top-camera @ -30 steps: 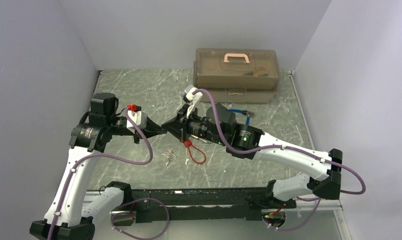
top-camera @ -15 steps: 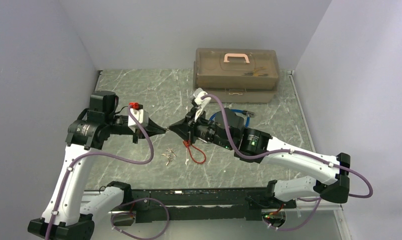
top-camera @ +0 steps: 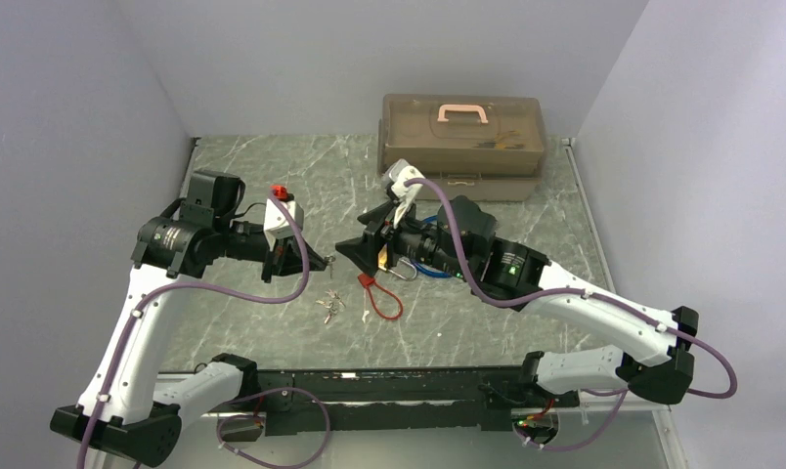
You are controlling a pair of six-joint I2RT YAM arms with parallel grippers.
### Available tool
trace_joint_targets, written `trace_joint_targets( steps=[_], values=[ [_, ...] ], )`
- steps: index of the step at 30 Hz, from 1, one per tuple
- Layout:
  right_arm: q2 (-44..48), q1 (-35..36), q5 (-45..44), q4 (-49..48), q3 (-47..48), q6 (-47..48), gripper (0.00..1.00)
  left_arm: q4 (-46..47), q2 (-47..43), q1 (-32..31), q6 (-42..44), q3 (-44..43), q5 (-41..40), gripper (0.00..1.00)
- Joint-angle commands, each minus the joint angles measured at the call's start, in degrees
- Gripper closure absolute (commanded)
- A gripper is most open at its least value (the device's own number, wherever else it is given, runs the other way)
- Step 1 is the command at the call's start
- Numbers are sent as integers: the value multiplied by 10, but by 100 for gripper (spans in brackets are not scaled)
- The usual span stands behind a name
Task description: Unlock with the key
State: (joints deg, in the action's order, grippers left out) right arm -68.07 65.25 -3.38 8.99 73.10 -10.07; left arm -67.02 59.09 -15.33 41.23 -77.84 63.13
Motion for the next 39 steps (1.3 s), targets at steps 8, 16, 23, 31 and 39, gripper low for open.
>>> trace_joint_targets(
  steps=[8,16,23,31,39],
  values=[
    [-39,-32,213,72,90,63,35,-34,14,-26,-35,-55,-27,100],
    [-71,-32,251,89,109,72,46,-42,16,-32,-31,-67,-32,100],
    [-82,-32,240,95,110,74,57,-55,21,-35,-23,-67,-29,100],
    [-62,-32,205,56,74,56,100,-77,27,-48,-13,-81,-30,100],
    [-36,-33,188,36,23,28,100,-83,38,-48,-26,-113,-48,95]
  ],
)
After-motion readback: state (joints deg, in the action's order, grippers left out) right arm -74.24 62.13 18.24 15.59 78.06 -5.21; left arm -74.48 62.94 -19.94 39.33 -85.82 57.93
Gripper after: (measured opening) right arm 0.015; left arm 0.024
